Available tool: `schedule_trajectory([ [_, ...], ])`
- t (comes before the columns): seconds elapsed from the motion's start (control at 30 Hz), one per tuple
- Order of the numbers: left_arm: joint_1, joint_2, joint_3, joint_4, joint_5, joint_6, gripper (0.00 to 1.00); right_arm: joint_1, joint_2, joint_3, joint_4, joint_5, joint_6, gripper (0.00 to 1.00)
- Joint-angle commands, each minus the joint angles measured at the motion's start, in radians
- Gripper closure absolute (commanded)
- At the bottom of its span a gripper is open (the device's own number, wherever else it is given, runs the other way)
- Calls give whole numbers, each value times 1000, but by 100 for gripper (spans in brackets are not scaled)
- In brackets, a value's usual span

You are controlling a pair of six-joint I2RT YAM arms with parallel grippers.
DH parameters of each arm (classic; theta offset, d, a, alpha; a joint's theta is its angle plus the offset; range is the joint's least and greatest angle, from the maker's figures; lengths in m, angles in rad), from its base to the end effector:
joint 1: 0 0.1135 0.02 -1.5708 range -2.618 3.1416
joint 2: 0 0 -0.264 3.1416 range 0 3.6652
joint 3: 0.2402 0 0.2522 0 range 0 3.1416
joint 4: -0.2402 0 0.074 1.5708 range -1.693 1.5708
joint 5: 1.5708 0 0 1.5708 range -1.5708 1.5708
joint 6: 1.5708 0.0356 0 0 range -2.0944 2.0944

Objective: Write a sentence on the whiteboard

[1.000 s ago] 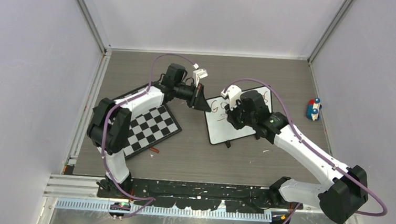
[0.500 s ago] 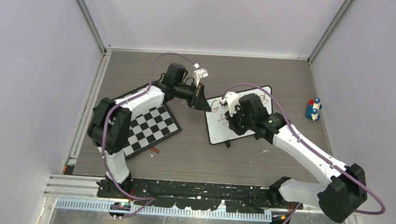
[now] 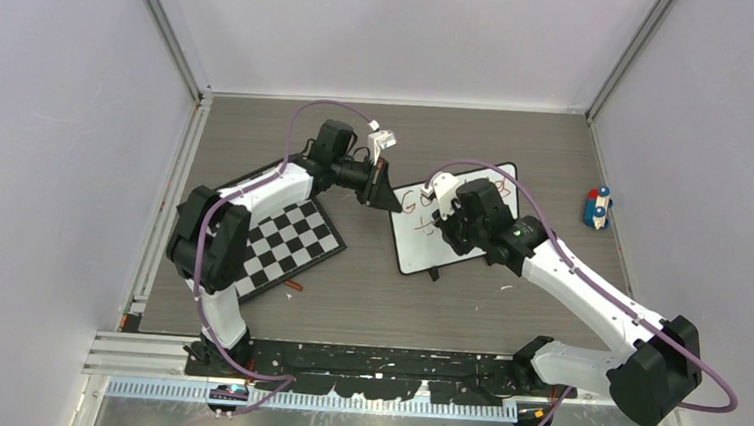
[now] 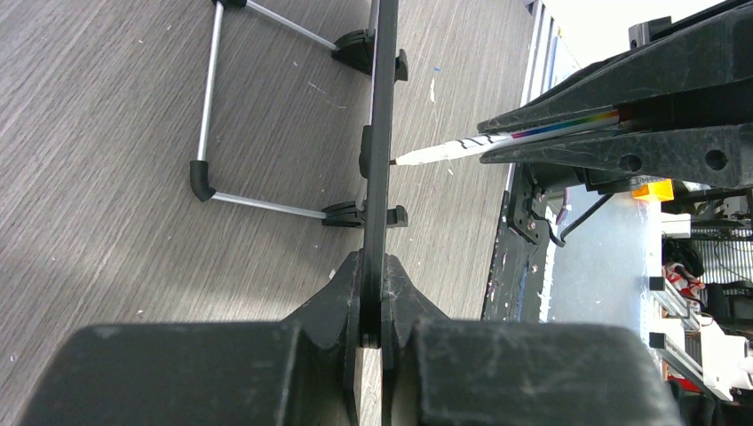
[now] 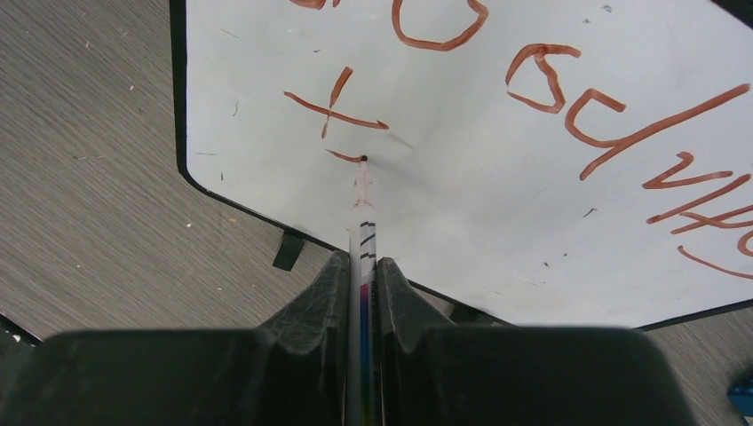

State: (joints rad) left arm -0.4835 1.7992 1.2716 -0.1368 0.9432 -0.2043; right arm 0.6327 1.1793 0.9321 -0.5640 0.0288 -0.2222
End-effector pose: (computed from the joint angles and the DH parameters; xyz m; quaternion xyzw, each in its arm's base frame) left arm 0.3375 -0.2098 0.2406 0.3084 0.7654 -0.5160 0.2295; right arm 0.1997 0.1452 0.2763 -0.3801 0.8473 0.0625 0.3656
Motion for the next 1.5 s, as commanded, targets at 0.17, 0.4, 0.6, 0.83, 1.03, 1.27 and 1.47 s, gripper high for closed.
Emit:
schedule_trajectory([
  [0.17, -3, 6, 28, -23, -17, 13, 100, -15, -62, 47, 2, -44, 20, 100],
  [0.4, -3, 6, 32, -26, -18, 14, 100, -26, -63, 25, 25, 74, 35, 100],
  [0.6, -3, 12, 34, -24, -18, 13, 100, -28, -57, 27, 51, 64, 49, 100],
  [0.83, -2, 9, 32, -24, -20, 17, 100, -26, -25, 33, 76, 27, 52, 100],
  [1.03, -1, 8, 30, -28, -20, 23, 100, -27, 4, 27, 69, 6, 39, 100],
  [1.27, -1, 12, 32, -29, -19, 23, 100, -28, 13, 19, 29, 17, 14, 100],
  [1.47, -1, 18, 32, -27, -17, 21, 100, -28, -2, 14, -9, 39, -13, 100],
])
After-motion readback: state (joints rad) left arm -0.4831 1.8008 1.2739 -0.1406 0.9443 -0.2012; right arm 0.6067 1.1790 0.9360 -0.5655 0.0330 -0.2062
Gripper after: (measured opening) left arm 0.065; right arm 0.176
